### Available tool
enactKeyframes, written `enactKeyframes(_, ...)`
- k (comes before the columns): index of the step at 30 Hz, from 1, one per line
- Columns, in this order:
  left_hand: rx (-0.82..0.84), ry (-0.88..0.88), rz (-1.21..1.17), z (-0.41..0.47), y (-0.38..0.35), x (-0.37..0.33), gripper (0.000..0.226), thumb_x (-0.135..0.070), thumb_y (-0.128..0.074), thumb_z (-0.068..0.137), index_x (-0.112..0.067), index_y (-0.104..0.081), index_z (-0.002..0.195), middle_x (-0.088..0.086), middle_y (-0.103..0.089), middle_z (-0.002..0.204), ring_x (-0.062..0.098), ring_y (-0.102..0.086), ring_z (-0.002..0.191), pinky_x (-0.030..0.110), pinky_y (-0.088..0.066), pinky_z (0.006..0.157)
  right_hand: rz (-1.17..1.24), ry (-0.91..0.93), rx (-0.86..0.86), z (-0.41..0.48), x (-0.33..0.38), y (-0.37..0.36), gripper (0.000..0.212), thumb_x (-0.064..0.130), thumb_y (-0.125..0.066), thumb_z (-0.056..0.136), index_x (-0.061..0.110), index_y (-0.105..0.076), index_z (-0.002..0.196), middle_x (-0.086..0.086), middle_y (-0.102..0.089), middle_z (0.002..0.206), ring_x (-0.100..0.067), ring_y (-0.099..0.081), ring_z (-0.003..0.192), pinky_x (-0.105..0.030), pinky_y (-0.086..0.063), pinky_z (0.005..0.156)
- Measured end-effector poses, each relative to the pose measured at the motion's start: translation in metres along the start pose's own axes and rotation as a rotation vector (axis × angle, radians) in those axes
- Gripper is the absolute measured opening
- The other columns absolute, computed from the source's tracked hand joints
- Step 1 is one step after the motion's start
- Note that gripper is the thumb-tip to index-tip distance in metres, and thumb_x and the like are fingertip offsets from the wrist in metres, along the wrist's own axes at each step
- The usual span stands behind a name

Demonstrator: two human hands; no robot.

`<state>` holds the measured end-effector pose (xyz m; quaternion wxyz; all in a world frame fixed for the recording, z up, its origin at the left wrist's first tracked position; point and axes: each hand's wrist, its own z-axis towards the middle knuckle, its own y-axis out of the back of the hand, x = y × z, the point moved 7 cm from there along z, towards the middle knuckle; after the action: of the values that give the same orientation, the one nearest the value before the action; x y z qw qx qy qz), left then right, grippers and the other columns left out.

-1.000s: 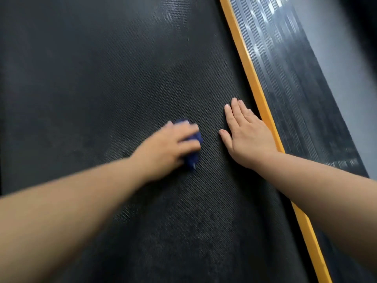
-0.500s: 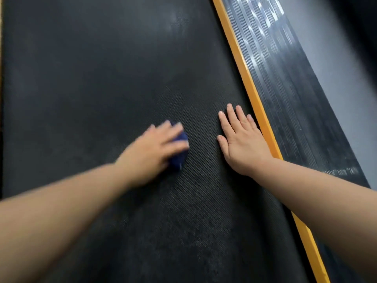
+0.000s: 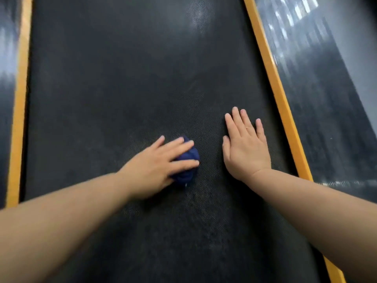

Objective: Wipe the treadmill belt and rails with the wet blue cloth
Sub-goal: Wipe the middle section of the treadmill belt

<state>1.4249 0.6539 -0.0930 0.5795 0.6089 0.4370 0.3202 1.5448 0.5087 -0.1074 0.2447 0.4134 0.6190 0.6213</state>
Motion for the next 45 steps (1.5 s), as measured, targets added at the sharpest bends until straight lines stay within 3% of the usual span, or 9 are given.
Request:
enactKeyframes(5,-0.167,0.773,-0.278,0.033,0.011,0.069,0.057,-0.023,-0.055,0.089,-0.029,-0.037,0.143,0.007,-0.011,0.159,0.031,-0.008,0.145,0.051,-0.007,0.116,0.034,0.0,-0.013,-0.001,-0.002,-0.001,0.06,0.037,-0.025,0.092,0.018,-0.025,0.149,0.0,-0.016,0.159,-0.017,-0.008,0.147,-0.041,0.0,0.119)
enactKeyframes(11,0.04,0.236,-0.163,-0.019,-0.009,-0.043,0.058,-0.037,-0.044,0.077,-0.033,-0.045,0.135,0.011,-0.031,0.152,0.033,-0.028,0.139,0.055,-0.029,0.106,0.052,-0.011,-0.033,0.0,-0.003,0.003,0.062,0.038,-0.023,0.09,0.016,-0.032,0.147,-0.002,-0.022,0.157,-0.018,-0.014,0.146,-0.043,-0.005,0.119)
enactKeyframes(15,0.116,-0.12,0.0,-0.022,-0.001,-0.014,0.06,-0.032,-0.039,0.076,-0.035,-0.045,0.136,0.009,-0.034,0.151,0.029,-0.035,0.137,0.053,-0.031,0.105,0.036,0.022,-0.038,-0.001,0.0,0.005,0.059,0.037,-0.026,0.09,0.02,-0.035,0.145,-0.002,-0.023,0.157,-0.021,-0.016,0.145,-0.046,-0.006,0.117)
enactKeyframes(19,-0.032,0.478,-0.14,0.005,0.016,0.083,0.058,-0.016,-0.049,0.087,-0.025,-0.039,0.143,0.015,-0.017,0.157,0.038,-0.018,0.142,0.057,-0.019,0.112,0.018,0.083,-0.06,-0.003,0.003,0.005,0.052,0.035,-0.03,0.091,0.027,-0.04,0.142,0.0,-0.027,0.156,-0.023,-0.018,0.145,-0.05,-0.004,0.116)
enactKeyframes(22,-0.157,0.872,-0.323,0.001,0.011,0.077,0.057,-0.011,-0.047,0.09,-0.024,-0.036,0.145,0.01,-0.005,0.159,0.032,-0.002,0.145,0.048,-0.005,0.117,-0.002,0.09,-0.057,-0.004,0.004,0.002,0.052,0.035,-0.03,0.092,0.026,-0.04,0.142,0.0,-0.029,0.155,-0.023,-0.018,0.145,-0.05,-0.003,0.116)
enactKeyframes(27,-0.025,0.456,-0.291,-0.031,-0.007,-0.031,0.058,-0.024,-0.04,0.079,-0.027,-0.047,0.137,0.012,-0.025,0.155,0.036,-0.022,0.141,0.054,-0.022,0.11,-0.042,0.102,-0.008,-0.002,0.009,0.004,0.057,0.035,-0.024,0.09,0.022,-0.036,0.144,0.0,-0.024,0.156,-0.021,-0.014,0.146,-0.046,-0.001,0.117)
enactKeyframes(31,0.089,0.087,-0.141,-0.035,-0.003,0.008,0.064,-0.026,-0.047,0.08,-0.035,-0.038,0.143,0.006,-0.024,0.156,0.029,-0.024,0.142,0.049,-0.015,0.11,-0.012,0.212,-0.011,-0.003,0.035,0.003,0.058,0.029,-0.025,0.089,0.016,-0.038,0.144,-0.003,-0.027,0.155,-0.023,-0.017,0.145,-0.045,-0.004,0.117)
enactKeyframes(38,-0.172,0.751,-0.322,-0.021,0.002,0.058,0.057,-0.019,-0.047,0.088,-0.026,-0.037,0.144,0.008,-0.014,0.158,0.03,-0.01,0.145,0.048,-0.009,0.115,0.033,0.263,0.047,-0.012,0.07,-0.012,0.059,0.029,-0.023,0.09,0.016,-0.032,0.147,-0.002,-0.023,0.157,-0.02,-0.014,0.146,-0.043,-0.001,0.117)
enactKeyframes(45,0.008,0.314,-0.228,-0.075,-0.015,-0.025,0.063,-0.024,-0.036,0.073,-0.032,-0.042,0.136,0.011,-0.035,0.151,0.032,-0.036,0.136,0.049,-0.026,0.108,0.003,0.317,0.039,-0.013,0.076,-0.012,0.056,0.03,-0.024,0.093,0.013,-0.036,0.145,-0.004,-0.027,0.155,-0.021,-0.019,0.145,-0.044,-0.003,0.117)
